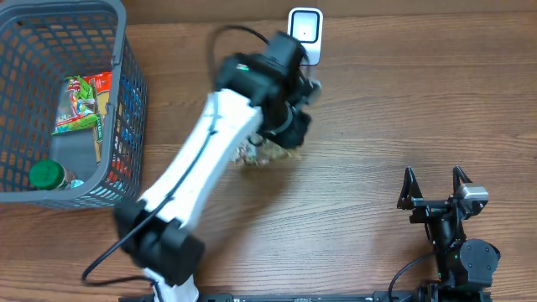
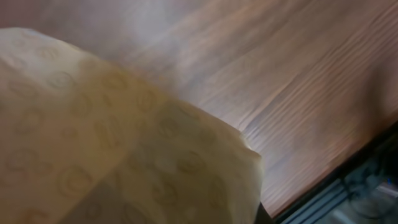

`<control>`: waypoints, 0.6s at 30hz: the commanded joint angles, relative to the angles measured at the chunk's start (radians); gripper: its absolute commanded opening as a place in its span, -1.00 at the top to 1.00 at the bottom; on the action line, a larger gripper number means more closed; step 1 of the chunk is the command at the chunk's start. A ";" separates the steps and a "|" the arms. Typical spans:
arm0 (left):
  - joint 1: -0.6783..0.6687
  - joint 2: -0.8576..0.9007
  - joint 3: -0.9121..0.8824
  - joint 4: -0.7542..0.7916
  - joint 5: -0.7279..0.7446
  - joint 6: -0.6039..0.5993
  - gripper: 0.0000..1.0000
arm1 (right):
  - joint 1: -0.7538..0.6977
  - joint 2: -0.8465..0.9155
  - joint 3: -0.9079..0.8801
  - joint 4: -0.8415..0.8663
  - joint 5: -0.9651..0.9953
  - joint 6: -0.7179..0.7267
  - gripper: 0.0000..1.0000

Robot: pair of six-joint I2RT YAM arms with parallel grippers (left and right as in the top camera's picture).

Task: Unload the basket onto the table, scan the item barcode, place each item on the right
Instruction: 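Lift the bag out and place it on the table near the scanner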

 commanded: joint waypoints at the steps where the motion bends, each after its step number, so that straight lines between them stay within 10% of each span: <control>1: -0.074 0.032 -0.089 0.047 -0.107 -0.067 0.91 | -0.003 -0.010 -0.011 0.004 0.009 -0.003 -1.00; 14: -0.161 0.069 -0.340 0.355 -0.194 -0.075 0.79 | -0.003 -0.010 -0.011 0.004 0.009 -0.003 -1.00; 18: -0.151 0.069 -0.352 0.394 -0.195 -0.074 -0.11 | -0.003 -0.010 -0.011 0.004 0.009 -0.003 -1.00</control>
